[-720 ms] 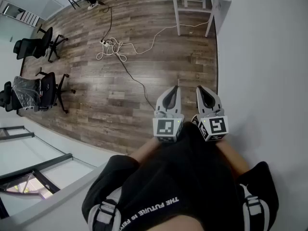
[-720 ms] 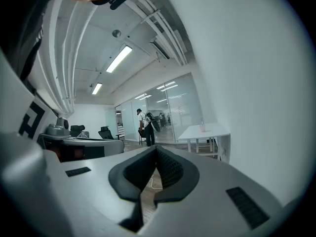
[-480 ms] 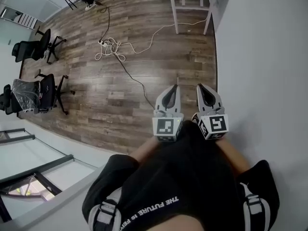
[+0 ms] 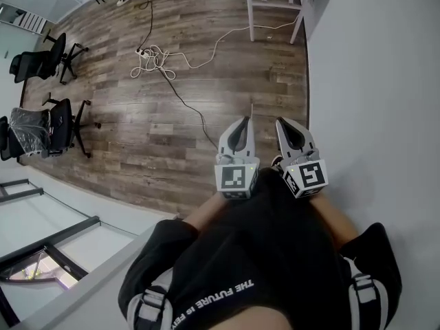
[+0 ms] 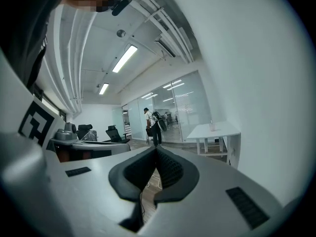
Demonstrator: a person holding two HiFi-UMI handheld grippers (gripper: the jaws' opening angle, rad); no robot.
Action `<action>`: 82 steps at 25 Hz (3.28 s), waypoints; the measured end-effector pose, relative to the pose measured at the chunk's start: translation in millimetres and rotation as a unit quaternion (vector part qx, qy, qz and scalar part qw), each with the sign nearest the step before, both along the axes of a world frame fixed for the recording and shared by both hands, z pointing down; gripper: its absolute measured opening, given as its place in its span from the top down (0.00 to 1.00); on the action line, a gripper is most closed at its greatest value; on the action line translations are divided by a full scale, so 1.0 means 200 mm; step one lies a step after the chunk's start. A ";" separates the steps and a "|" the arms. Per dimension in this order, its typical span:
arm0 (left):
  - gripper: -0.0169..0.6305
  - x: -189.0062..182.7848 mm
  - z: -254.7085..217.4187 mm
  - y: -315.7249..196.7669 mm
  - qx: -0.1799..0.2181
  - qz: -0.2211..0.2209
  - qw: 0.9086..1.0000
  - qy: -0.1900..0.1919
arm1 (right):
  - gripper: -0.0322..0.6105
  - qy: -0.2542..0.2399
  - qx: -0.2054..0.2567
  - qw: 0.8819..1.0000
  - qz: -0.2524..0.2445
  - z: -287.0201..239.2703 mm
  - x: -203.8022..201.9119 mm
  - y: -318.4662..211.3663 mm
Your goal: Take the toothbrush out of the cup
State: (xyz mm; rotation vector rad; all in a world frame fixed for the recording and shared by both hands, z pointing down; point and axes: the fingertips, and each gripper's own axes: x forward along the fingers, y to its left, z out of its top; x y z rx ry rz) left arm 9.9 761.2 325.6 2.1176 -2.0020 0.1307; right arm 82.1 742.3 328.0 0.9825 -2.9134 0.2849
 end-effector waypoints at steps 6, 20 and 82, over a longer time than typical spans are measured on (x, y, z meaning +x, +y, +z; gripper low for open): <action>0.96 -0.15 0.10 0.05 -0.033 -0.016 0.999 0.038 | 0.93 0.038 -0.014 0.998 -0.040 0.08 -0.18 0.07; 0.96 -0.49 0.29 0.05 -0.035 -0.072 0.995 0.058 | 0.93 0.044 -0.049 0.998 -0.020 0.22 -0.33 0.02; 0.96 -0.21 0.31 -1.93 -0.083 -0.021 0.996 -0.036 | 0.93 -0.006 -0.032 0.998 0.047 0.29 0.09 -1.94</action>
